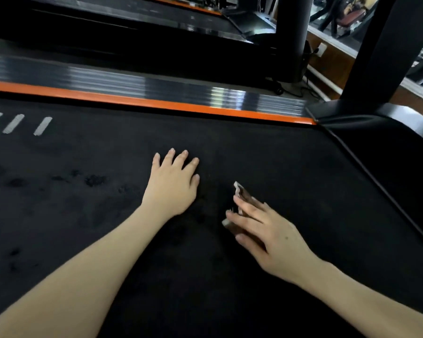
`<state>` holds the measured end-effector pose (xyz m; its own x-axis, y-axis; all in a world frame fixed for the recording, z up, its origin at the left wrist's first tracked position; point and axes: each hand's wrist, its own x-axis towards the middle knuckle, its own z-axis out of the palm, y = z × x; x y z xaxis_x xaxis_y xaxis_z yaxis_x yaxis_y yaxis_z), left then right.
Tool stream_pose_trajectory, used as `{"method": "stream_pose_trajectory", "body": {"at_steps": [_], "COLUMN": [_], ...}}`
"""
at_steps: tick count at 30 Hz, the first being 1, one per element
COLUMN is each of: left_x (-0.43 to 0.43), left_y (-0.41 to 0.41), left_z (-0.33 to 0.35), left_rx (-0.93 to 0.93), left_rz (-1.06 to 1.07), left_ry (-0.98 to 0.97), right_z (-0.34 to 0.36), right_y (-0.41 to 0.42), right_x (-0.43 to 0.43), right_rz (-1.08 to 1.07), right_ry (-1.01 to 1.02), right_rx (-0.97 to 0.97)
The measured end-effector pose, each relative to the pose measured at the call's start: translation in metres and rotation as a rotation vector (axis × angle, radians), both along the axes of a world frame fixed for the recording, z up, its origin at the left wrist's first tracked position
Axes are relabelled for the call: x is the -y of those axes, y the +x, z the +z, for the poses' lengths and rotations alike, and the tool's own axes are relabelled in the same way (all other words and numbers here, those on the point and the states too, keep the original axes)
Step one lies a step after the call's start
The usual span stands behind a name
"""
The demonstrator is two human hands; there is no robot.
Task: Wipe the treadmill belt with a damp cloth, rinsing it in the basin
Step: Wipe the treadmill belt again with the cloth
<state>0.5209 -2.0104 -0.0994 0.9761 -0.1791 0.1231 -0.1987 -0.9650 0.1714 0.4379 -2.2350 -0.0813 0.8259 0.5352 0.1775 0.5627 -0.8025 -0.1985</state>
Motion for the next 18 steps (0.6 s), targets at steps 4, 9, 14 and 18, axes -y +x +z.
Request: {"method": "stream_pose_trajectory", "body": {"at_steps": [4, 9, 14, 18], "left_x": [-0.004, -0.013, -0.002, 0.002], "left_y": [-0.021, -0.093, -0.132, -0.149], "left_z": [0.015, 0.009, -0.003, -0.006], "left_rx": [0.087, 0.133, 0.037, 0.008], "left_rz": [0.032, -0.051, -0.097, -0.152], "left_ry": [-0.115, -0.089, 0.006, 0.084], "right_z": [0.000, -0.010, -0.005, 0.003], "right_y": [0.021, 0.062, -0.050, -0.114], "right_x": [0.003, -0.019, 0.003, 0.048], "right_rz": [-0.086, -0.367, -0.076, 0.089], "right_ry": [-0.132, -0.071, -0.034, -0.071], "right_rx": [0.089, 0.010, 0.034, 0.001]}}
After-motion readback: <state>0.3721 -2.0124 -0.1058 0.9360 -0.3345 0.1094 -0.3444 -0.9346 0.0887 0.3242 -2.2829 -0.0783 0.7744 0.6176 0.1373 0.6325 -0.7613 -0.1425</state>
